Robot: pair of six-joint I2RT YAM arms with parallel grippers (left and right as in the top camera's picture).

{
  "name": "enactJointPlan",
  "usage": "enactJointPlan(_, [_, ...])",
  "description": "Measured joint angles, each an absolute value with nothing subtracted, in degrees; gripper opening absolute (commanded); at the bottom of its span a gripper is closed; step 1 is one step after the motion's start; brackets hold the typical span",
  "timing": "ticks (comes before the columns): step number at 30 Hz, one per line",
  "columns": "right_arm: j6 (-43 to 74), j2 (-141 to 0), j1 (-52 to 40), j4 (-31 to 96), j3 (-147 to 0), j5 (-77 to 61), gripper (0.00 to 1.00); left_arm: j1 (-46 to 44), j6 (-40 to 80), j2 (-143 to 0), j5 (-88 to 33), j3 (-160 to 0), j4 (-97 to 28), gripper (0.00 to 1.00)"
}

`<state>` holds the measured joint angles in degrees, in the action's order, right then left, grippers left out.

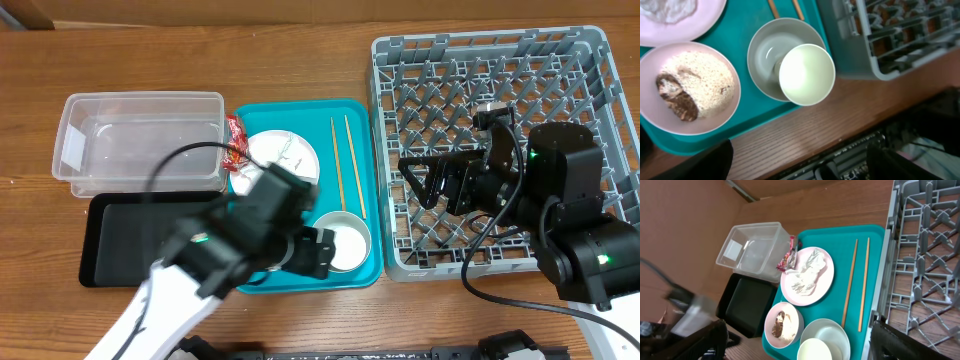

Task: Sort waste into correct bins and load items into the dishwasher
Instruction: 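Grasp the white cup with the left gripper and lift it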

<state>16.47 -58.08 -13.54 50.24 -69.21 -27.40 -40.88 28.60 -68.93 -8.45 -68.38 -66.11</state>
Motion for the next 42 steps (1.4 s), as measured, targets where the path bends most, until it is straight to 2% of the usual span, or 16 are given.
enactJointPlan(5, [16.5, -58.1, -13.5, 50.2, -69.2, -27.7, 0.91, -45.8, 31.8, -78.1, -3.0, -66.7, -60.2, 0.62])
enactJointPlan(14, [16.5, -58.1, -13.5, 51.7, -69.2, -27.7, 0.91, -46.2, 32.7, -90.2, -0.8, -66.6, -57.1, 0.59])
enactJointPlan(16, [16.5, -58.1, -13.5, 52.1, -69.2, -27.7, 0.91, -46.2, 32.7, -91.5, -0.5, -66.6, -56.8, 0.56])
enactJointPlan(18, [16.5, -58.1, -13.5, 52.1, -69.2, -27.7, 0.91, -46.2, 32.9, -92.4, 0.1, -66.6, -56.1, 0.44])
enactJointPlan(19, [16.5, -58.1, -13.5, 52.1, -69.2, -27.7, 0.91, -46.2, 33.3, -93.0, 0.5, -66.6, -55.7, 0.32])
enactJointPlan(20, [16.5, -58.1, -13.5, 52.2, -69.2, -27.7, 0.91, -46.2, 33.3, -93.4, 0.9, -66.6, -55.6, 0.15])
enactJointPlan(21, [16.5, -58.1, -13.5, 52.2, -69.2, -27.7, 0.91, -46.2, 33.2, -93.8, 1.2, -66.6, -55.6, 0.04])
enactJointPlan(29, [16.5, -58.1, -13.5, 52.8, -69.2, -27.7, 0.91, -44.8, 33.1, -94.2, 1.4, -66.9, -59.0, 0.04])
enactJointPlan(31, [16.6, -58.1, -13.5, 52.8, -69.2, -27.7, 1.0, -42.7, 32.9, -93.0, 0.5, -68.2, -62.2, 0.04])
enactJointPlan(33, [16.7, -58.1, -13.5, 52.7, -69.2, -27.7, 1.0, -40.2, 32.5, -90.7, -1.0, -70.3, -64.8, 0.04])
enactJointPlan(38, [16.5, -58.1, -13.5, 52.7, -69.2, -27.9, 1.0, -29.6, 29.0, -79.4, -8.1, -75.7, -67.3, 0.04])
enactJointPlan(42, [16.6, -58.2, -13.5, 50.4, -69.2, -30.6, 0.95, -14.2, 22.5, -71.0, -23.7, -76.9, -67.5, 0.04])
